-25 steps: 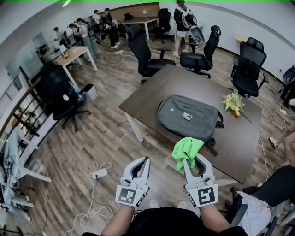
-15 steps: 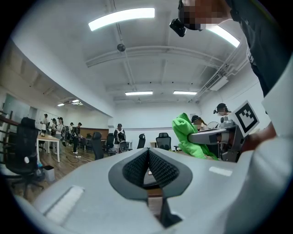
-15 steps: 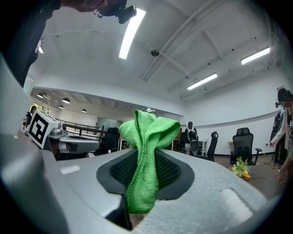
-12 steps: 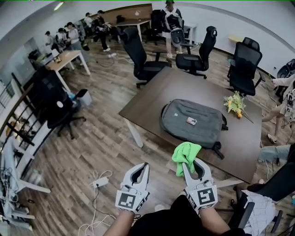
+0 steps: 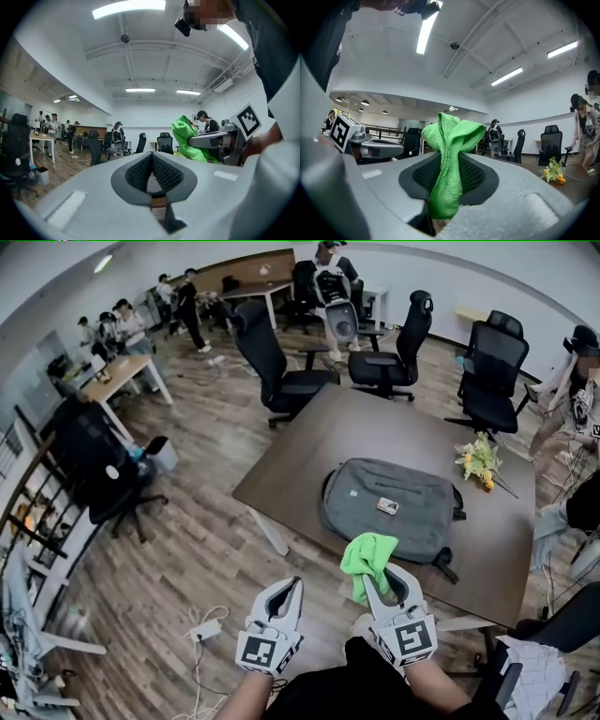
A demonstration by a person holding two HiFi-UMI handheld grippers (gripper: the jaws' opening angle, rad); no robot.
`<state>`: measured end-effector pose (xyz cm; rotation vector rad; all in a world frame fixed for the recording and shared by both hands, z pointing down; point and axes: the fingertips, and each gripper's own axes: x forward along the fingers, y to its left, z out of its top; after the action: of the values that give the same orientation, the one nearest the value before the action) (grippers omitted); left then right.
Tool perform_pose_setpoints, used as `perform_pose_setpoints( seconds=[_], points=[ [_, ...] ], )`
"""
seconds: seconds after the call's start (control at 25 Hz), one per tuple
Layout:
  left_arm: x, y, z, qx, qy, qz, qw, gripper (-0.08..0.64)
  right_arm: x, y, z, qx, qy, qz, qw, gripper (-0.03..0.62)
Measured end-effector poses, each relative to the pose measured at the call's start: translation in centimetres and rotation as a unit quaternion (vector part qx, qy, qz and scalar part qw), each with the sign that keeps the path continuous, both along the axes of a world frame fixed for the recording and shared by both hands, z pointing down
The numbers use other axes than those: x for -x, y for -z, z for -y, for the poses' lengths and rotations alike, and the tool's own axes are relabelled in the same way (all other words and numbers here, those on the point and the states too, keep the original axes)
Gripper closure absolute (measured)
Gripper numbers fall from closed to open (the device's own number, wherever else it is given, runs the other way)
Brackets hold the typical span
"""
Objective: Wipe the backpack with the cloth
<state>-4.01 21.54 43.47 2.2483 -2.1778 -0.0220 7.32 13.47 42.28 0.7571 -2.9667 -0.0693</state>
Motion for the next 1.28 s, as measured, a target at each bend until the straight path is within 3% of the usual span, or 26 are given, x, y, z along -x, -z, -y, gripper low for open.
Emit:
perform_pose_setpoints(
  seconds=[0.24, 0.56, 1.28],
  points=[
    [0.9, 0.3, 6.5, 0.006, -0.005, -0.001, 1.0000, 0.541, 1.2, -0.4, 5.6, 0.009, 0.010, -0.013, 1.000, 0.488],
    [-0.8, 0.2, 15.4, 0.010, -0.025, -0.001, 0.9996, 0.541, 0.3, -2.4, 13.1, 0.030, 0.009, -0.013, 0.999, 0.489],
    [2.1, -1.0, 23.9, 0.035, -0.031, 0.015, 0.9988, 0.541, -0.9, -2.7, 22.8, 0.035, -0.038, -0.008, 0.999, 0.489]
  ],
)
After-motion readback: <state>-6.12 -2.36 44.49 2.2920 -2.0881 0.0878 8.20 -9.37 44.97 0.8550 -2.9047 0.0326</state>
